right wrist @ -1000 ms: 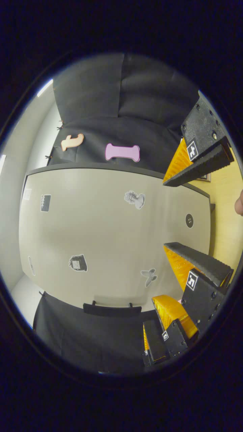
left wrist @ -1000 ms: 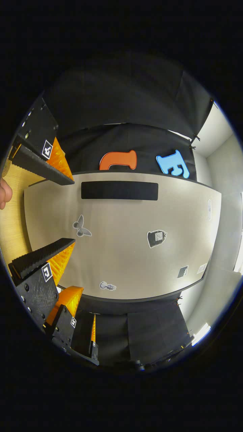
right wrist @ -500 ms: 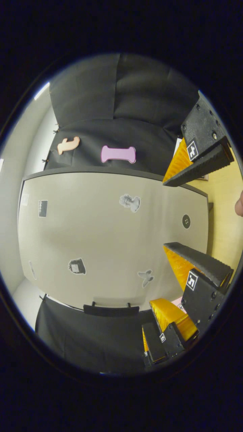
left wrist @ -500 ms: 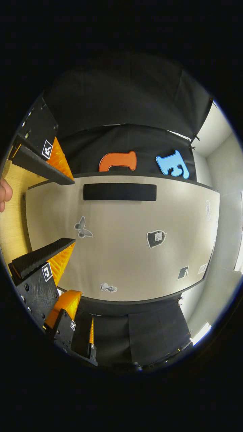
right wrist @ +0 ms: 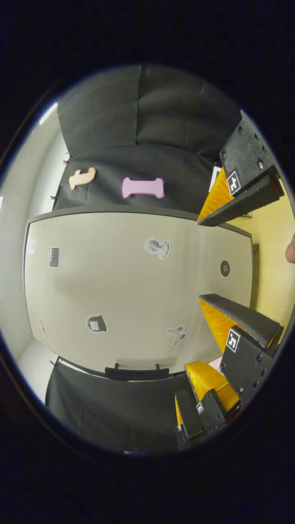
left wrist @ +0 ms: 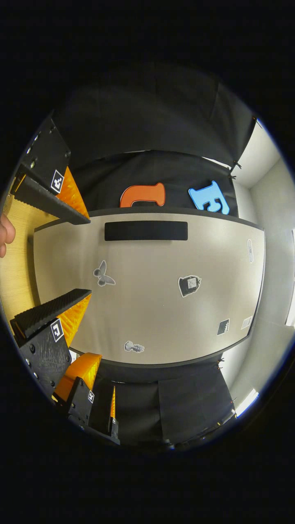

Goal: Open the cabinet door with the right hand, grasp the bottle in the cabinet with the left hand and place it on the coaster, then close the cabinet door with the right hand.

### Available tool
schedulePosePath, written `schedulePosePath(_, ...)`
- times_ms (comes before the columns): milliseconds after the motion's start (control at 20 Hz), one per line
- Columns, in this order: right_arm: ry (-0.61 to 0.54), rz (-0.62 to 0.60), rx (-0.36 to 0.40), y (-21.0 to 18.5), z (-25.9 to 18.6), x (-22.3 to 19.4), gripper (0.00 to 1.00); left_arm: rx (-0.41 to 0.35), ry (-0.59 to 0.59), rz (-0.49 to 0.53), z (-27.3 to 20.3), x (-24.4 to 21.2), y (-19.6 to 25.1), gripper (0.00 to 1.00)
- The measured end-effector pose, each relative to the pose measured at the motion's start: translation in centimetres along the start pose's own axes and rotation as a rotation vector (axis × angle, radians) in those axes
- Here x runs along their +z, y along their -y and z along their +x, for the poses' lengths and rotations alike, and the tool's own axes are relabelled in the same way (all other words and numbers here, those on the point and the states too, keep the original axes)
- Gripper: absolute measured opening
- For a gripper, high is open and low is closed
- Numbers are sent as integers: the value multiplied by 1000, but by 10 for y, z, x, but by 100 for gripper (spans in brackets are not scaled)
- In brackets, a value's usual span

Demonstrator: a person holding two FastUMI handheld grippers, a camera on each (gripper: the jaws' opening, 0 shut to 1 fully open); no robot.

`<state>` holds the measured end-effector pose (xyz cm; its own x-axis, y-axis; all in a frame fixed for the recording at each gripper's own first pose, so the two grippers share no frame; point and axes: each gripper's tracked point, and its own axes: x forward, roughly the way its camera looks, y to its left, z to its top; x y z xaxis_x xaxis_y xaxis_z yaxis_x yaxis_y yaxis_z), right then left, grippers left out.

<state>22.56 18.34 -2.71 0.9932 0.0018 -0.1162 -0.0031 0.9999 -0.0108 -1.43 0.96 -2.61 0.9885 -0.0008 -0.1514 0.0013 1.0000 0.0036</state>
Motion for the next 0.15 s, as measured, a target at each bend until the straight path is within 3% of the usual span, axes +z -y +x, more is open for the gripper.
schedulePosePath(150,-2,0,2,1,0,-1,100,-1,4,4,-1,1,1,95)
